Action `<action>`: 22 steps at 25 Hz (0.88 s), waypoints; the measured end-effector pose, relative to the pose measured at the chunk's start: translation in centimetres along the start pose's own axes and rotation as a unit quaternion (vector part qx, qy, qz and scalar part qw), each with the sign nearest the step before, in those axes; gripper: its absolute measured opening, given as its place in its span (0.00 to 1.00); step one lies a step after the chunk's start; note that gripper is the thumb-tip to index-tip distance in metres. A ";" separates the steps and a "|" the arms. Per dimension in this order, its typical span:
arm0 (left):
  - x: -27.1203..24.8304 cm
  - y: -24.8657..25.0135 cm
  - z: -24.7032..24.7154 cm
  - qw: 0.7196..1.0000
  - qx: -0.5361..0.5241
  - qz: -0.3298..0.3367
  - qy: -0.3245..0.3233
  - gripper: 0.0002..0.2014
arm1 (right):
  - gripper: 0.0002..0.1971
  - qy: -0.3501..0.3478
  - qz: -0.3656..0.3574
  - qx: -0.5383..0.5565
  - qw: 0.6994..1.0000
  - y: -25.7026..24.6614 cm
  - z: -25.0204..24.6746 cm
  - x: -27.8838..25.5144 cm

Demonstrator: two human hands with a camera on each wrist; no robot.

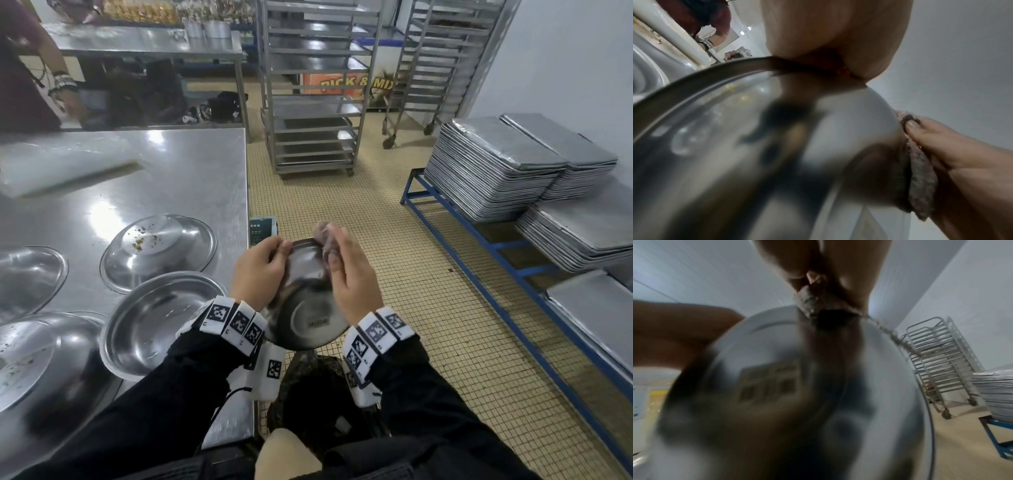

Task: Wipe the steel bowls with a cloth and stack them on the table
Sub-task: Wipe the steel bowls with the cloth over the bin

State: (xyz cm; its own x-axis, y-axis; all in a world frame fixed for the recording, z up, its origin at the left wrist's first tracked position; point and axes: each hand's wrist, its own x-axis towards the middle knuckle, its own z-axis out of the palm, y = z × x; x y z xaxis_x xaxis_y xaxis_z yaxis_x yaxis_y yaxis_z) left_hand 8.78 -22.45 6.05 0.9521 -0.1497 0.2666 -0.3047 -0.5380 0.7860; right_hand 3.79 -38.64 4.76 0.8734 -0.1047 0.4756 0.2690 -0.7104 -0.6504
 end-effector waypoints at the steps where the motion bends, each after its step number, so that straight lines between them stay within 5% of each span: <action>1: 0.0 0.0 0.0 1.000 -0.006 -0.005 0.006 0.16 | 0.23 0.016 -0.030 -0.024 0.999 -0.1 0.5 -0.6; 3: 0.1 0.1 -0.2 1.000 -0.023 -0.010 0.010 0.17 | 0.23 0.048 -0.024 -0.018 0.998 0.3 0.8 -1.0; 9: 0.3 -0.4 -0.7 0.987 -0.129 -0.066 0.068 0.19 | 0.21 0.059 0.284 0.116 0.950 2.2 -0.4 -0.9; 16: 0.4 -0.3 -0.3 0.986 -0.131 -0.066 0.078 0.19 | 0.26 0.035 0.071 0.041 0.996 -1.4 1.7 0.1; 18: 0.5 0.0 -0.5 0.985 -0.151 -0.061 0.058 0.21 | 0.26 0.052 0.080 0.053 0.994 -1.8 1.5 1.3; 20: 0.5 0.3 -0.9 0.985 -0.160 -0.048 0.048 0.22 | 0.22 0.045 0.191 0.115 0.974 -1.3 0.2 2.2; 22: 0.4 0.5 -1.2 0.985 -0.165 -0.033 0.046 0.21 | 0.21 0.003 0.342 0.173 0.924 0.6 -0.6 2.7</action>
State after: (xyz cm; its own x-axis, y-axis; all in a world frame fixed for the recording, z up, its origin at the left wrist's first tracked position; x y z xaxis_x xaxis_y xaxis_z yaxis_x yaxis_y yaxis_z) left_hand 8.98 -21.79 7.25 0.9681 -0.0393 0.2474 -0.2494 -0.2426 0.9375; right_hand 6.04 -39.72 6.01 0.8849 -0.4513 -0.1148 -0.2314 -0.2123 -0.9494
